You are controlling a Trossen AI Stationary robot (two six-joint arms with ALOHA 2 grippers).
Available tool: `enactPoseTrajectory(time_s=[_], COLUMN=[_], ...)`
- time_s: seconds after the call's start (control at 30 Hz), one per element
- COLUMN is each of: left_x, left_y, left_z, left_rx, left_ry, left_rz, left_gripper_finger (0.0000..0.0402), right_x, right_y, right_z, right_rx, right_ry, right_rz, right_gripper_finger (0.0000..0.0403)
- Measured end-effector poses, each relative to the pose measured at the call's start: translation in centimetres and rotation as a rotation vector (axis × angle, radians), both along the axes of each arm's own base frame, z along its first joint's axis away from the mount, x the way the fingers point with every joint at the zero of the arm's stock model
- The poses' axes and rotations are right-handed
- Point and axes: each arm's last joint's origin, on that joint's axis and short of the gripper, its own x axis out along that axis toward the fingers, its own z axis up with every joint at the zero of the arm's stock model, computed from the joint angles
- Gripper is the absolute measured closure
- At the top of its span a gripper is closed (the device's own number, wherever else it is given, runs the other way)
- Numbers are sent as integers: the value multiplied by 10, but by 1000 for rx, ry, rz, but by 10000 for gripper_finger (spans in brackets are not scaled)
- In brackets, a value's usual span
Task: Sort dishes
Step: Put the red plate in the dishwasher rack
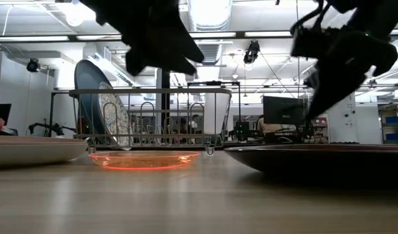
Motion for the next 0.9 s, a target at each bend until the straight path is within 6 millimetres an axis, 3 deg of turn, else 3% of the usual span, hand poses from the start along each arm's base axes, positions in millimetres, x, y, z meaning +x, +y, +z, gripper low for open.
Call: enactPoseTrajectory(time_s=[0.17,0.37,0.57,0.9], left_x=[23,52,64,59], left_y=[-10,-23,-27,-25], left_z=[-26,-50,-57,-70], left_rx=[74,209,212,144], left_ry=[87,155,167,207], left_rz=[-103,-236,-263,-259], left_gripper_finger=[258,258,267,284], right_x=[-24,-36,-46,-43], right_y=[-5,-6,-9,-7], right_z=[5,8,-8,-33], right_rx=[157,334,403,456], right_ry=[100,42,77,54], right_rz=[-157,-157,-258,-257], right_gripper_finger=[403,393,320,185])
